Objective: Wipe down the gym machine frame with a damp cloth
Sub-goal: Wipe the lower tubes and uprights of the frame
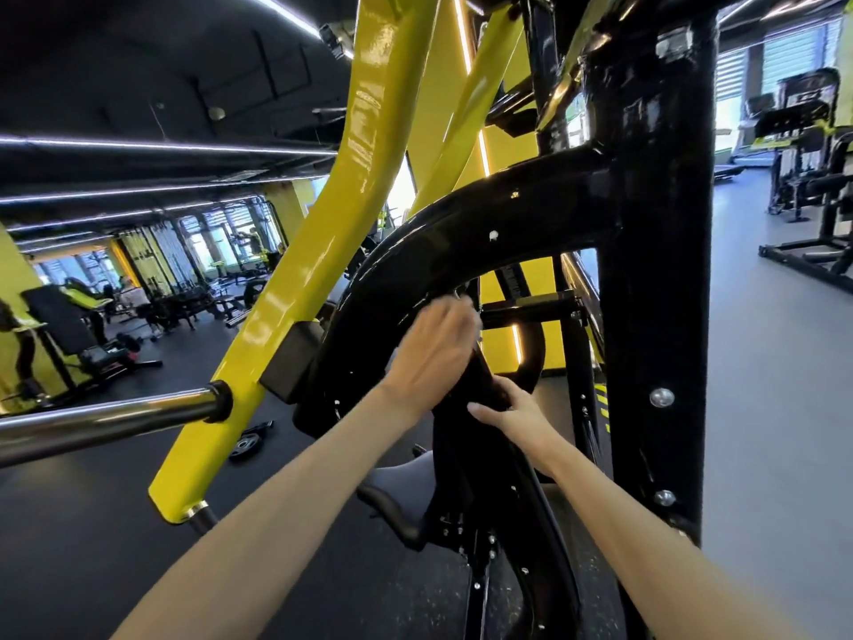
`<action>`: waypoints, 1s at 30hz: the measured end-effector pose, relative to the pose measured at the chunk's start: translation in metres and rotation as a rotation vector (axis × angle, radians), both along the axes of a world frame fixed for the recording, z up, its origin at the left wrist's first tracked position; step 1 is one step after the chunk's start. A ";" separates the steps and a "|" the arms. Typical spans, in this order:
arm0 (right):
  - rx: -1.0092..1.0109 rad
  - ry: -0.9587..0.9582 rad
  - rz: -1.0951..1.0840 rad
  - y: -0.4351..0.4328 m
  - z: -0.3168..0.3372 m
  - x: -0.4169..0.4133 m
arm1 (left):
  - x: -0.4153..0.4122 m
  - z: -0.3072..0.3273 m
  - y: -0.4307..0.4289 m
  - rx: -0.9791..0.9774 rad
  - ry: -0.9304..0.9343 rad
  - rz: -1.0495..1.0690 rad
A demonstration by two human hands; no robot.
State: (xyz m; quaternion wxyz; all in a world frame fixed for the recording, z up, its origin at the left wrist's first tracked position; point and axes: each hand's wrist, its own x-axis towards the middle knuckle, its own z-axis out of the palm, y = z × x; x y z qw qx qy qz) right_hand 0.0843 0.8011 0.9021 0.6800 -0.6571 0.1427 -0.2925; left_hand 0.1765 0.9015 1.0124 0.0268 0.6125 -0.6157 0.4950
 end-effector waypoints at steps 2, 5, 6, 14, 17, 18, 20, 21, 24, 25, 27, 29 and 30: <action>0.033 0.019 -0.006 0.002 -0.007 -0.001 | -0.005 0.003 -0.003 -0.097 0.075 0.079; 0.057 0.045 -0.013 -0.001 -0.015 -0.003 | -0.022 -0.033 -0.007 0.180 -0.026 0.141; 0.046 0.051 -0.018 -0.003 -0.018 -0.003 | -0.024 -0.038 -0.008 0.311 -0.050 0.098; -0.037 0.093 -0.052 -0.006 -0.024 -0.013 | -0.023 0.004 -0.019 0.201 -0.142 0.183; -0.049 0.109 -0.065 -0.005 -0.023 -0.013 | -0.027 -0.017 -0.022 0.391 -0.154 0.178; -0.046 0.108 -0.064 -0.005 -0.024 -0.013 | -0.029 -0.011 -0.024 0.372 -0.175 0.221; -0.029 0.114 -0.046 -0.005 -0.025 -0.016 | -0.028 0.008 -0.027 0.233 -0.212 0.255; -0.008 0.122 -0.026 -0.005 -0.025 -0.018 | -0.025 0.015 -0.027 0.156 -0.204 0.256; 0.075 0.142 0.000 -0.008 -0.031 -0.022 | -0.017 -0.004 -0.031 0.062 0.013 0.201; 0.082 0.166 -0.026 -0.009 -0.033 -0.025 | -0.020 -0.022 -0.031 0.103 0.131 0.188; 0.076 0.205 -0.093 -0.010 -0.041 -0.028 | -0.034 -0.076 -0.030 0.319 0.139 0.135; 0.031 0.269 -0.129 -0.012 -0.051 -0.033 | -0.042 -0.115 -0.027 0.503 -0.070 0.104; 0.028 0.288 -0.126 -0.015 -0.057 -0.035 | -0.041 -0.113 -0.029 0.499 -0.117 0.058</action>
